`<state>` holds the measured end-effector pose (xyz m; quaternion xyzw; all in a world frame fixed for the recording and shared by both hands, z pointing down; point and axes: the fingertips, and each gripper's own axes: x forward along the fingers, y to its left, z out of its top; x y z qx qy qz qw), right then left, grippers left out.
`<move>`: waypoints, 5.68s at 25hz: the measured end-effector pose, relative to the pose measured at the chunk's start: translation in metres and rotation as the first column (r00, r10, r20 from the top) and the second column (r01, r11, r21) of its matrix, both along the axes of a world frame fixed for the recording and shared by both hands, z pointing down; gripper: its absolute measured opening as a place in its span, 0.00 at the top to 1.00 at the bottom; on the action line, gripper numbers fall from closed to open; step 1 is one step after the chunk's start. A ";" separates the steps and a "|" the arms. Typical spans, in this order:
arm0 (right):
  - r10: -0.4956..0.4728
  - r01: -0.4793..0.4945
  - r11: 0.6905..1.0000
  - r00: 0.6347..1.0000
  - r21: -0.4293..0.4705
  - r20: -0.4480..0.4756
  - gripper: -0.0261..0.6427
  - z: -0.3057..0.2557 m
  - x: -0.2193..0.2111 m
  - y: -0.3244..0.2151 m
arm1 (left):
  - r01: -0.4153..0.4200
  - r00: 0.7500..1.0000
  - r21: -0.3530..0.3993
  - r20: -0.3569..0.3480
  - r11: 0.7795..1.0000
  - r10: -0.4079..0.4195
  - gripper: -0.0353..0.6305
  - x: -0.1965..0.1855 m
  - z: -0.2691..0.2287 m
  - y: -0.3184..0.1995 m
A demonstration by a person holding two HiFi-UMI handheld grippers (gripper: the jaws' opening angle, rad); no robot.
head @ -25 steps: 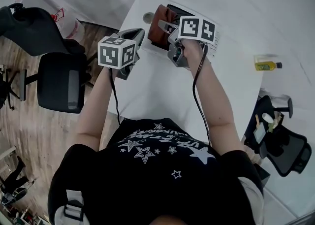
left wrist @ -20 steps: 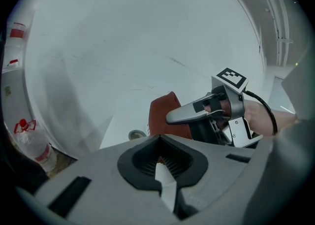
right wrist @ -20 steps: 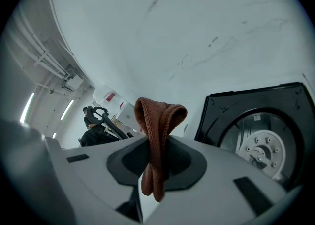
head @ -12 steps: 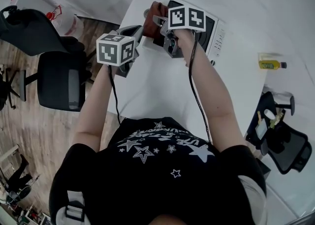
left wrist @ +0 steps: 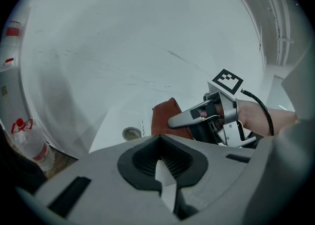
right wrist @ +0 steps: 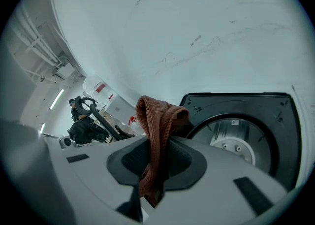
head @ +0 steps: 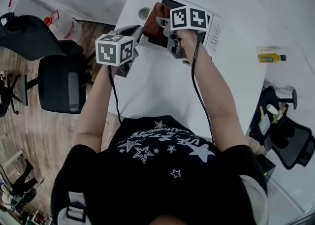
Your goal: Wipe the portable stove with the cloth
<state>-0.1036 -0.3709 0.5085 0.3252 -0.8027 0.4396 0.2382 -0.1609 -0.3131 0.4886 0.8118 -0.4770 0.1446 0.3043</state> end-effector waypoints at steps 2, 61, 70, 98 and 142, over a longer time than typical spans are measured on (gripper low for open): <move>0.010 -0.010 1.000 1.000 -0.002 -0.002 0.86 0.000 0.010 0.003 | -0.008 1.000 0.002 0.003 1.000 0.008 0.94 0.006 -0.001 0.001; 0.394 -0.394 0.919 0.919 -0.004 -0.030 0.86 0.001 0.287 0.055 | -0.205 0.978 0.030 0.036 0.978 0.204 0.94 0.150 -0.023 0.022; 0.422 -0.422 0.907 0.906 0.004 -0.035 0.86 -0.002 0.298 0.063 | -0.215 0.976 0.043 0.033 0.976 0.213 0.94 0.153 -0.029 0.030; -0.053 0.037 0.989 0.992 0.141 0.113 0.86 -0.078 0.039 0.091 | 0.045 0.998 0.064 0.030 0.997 -0.047 0.94 0.009 -0.038 0.051; 0.020 -0.020 1.000 1.000 0.016 0.021 0.86 0.004 0.038 0.095 | -0.010 1.000 -0.021 0.028 1.000 0.010 0.94 0.021 0.002 0.049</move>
